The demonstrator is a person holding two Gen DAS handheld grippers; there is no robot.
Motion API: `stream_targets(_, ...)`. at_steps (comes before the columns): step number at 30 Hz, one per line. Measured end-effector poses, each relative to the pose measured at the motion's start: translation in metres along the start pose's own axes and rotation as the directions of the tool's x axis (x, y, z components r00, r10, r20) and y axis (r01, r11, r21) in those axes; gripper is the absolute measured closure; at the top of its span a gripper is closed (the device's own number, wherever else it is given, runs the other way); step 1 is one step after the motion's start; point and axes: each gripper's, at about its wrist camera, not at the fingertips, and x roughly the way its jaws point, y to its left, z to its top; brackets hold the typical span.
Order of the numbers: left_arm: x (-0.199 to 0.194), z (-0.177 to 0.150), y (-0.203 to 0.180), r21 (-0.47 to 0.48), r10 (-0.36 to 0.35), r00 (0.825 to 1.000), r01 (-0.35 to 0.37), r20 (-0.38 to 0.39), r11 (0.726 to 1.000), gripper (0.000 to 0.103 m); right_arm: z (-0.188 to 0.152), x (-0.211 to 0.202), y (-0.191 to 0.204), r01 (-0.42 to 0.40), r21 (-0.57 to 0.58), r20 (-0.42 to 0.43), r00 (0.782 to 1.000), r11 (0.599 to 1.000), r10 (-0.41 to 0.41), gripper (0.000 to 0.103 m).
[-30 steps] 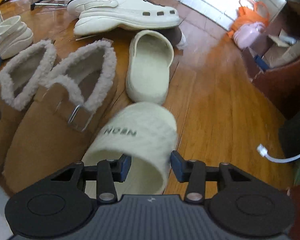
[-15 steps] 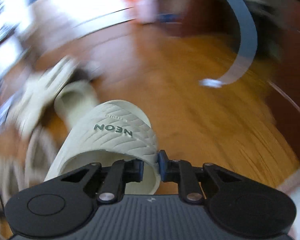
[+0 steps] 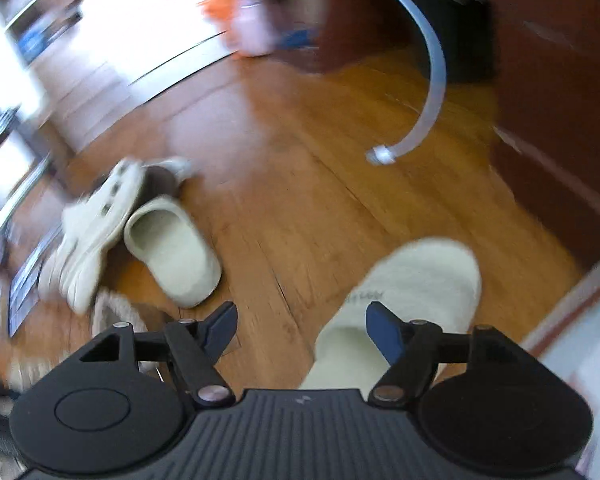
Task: Organize scattered shoes
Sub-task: 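Carry the NEON slide with the right tool and set it beside the cream slide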
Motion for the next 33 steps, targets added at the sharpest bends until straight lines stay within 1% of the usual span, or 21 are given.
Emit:
stream_targets(2,0.005,0.011,-0.011,0.001,-0.041,0.997,0.041,-0.065,0.999,0.012,0.012,0.007,0.002,0.025,-0.217,-0.067,0.997,0.976,-0.040,0.030)
stream_targets(3,0.006,0.015,-0.016,-0.001,-0.071,0.993,0.071,-0.094,0.997,0.012,0.014,0.009,0.004,0.043,-0.269,-0.081,0.994,0.962,-0.067,0.030)
stream_targets(4,0.008,0.020,-0.021,-0.005,-0.101,0.987,0.101,-0.122,0.995,0.012,0.019,0.014,0.007,0.040,-0.370,-0.126,0.988,0.928,-0.093,0.030)
stream_targets(6,0.015,0.036,-0.031,-0.096,-0.199,0.949,0.181,-0.244,0.979,0.012,0.031,0.027,0.009,-0.014,-0.521,-0.235,0.963,0.853,-0.128,0.029)
stream_targets(7,0.015,0.039,-0.032,-0.117,-0.200,0.944,0.175,-0.263,0.978,0.012,0.035,0.032,0.009,-0.032,-0.553,-0.270,0.952,0.832,-0.143,0.030)
stream_targets(9,0.006,0.046,-0.043,-0.038,-0.098,0.963,0.092,-0.249,0.995,0.012,0.047,0.043,0.006,-0.063,-0.581,-0.332,0.929,0.811,-0.166,0.029)
stream_targets(11,-0.003,0.052,-0.053,0.057,0.012,0.978,0.000,-0.209,0.998,0.010,0.057,0.050,0.000,-0.118,-0.567,-0.400,0.904,0.815,-0.147,0.028)
stream_targets(13,-0.005,0.052,-0.054,0.092,0.049,0.984,-0.033,-0.170,0.995,0.009,0.063,0.062,-0.007,-0.179,-0.527,-0.480,0.869,0.831,-0.118,0.028)
stream_targets(15,0.002,0.052,-0.047,0.088,0.014,0.991,-0.002,-0.134,0.996,0.009,0.062,0.081,-0.014,-0.228,-0.526,-0.548,0.828,0.819,-0.122,0.028)
stream_targets(17,0.027,0.059,-0.046,0.076,0.005,0.986,0.008,-0.165,0.997,0.009,0.060,0.097,-0.019,-0.269,-0.534,-0.601,0.788,0.801,-0.136,0.025)
stream_targets(18,0.036,0.063,-0.047,0.066,-0.004,0.984,0.016,-0.177,0.998,0.009,0.056,0.098,-0.021,-0.279,-0.532,-0.617,0.774,0.800,-0.141,0.025)
stream_targets(19,0.042,0.066,-0.049,0.055,-0.030,0.984,0.040,-0.175,0.998,0.009,0.051,0.105,-0.021,-0.285,-0.547,-0.629,0.760,0.787,-0.161,0.018)
stream_targets(20,0.048,0.069,-0.052,0.046,-0.063,0.984,0.072,-0.168,0.996,0.009,0.046,0.112,-0.021,-0.286,-0.569,-0.628,0.756,0.771,-0.183,0.018)
stream_targets(22,0.057,0.073,-0.059,0.039,-0.118,0.982,0.125,-0.151,0.991,0.009,0.041,0.116,-0.022,-0.289,-0.569,-0.621,0.765,0.770,-0.172,0.023)
stream_targets(23,0.055,0.075,-0.063,0.066,-0.111,0.988,0.119,-0.110,0.991,0.009,0.039,0.120,-0.023,-0.291,-0.549,-0.622,0.768,0.784,-0.151,0.022)
stream_targets(25,0.048,0.079,-0.072,0.120,-0.080,0.997,0.081,-0.007,0.989,0.009,0.039,0.122,-0.028,-0.243,-0.489,-0.603,0.788,0.838,-0.124,0.023)
stream_targets(27,0.046,0.082,-0.067,0.074,-0.092,0.995,0.090,0.025,0.993,0.006,0.043,0.119,-0.035,-0.181,-0.391,-0.576,0.813,0.902,-0.086,0.025)
stream_targets(28,0.044,0.084,-0.064,0.045,-0.100,0.994,0.098,0.043,0.994,0.006,0.046,0.115,-0.041,-0.127,-0.304,-0.548,0.834,0.944,-0.064,0.026)
stream_targets(29,0.043,0.087,-0.061,0.016,-0.108,0.992,0.107,0.062,0.994,0.006,0.050,0.105,-0.051,-0.060,-0.176,-0.498,0.866,0.983,-0.037,0.026)
stream_targets(30,0.041,0.087,-0.060,0.010,-0.115,0.991,0.115,0.071,0.993,0.006,0.051,0.093,-0.060,-0.008,-0.062,-0.448,0.894,0.998,-0.021,0.026)
stream_targets(33,0.035,0.087,-0.065,0.048,-0.105,0.990,0.101,0.095,0.994,0.006,0.050,0.060,-0.080,0.120,0.216,-0.330,0.943,0.969,-0.043,0.025)
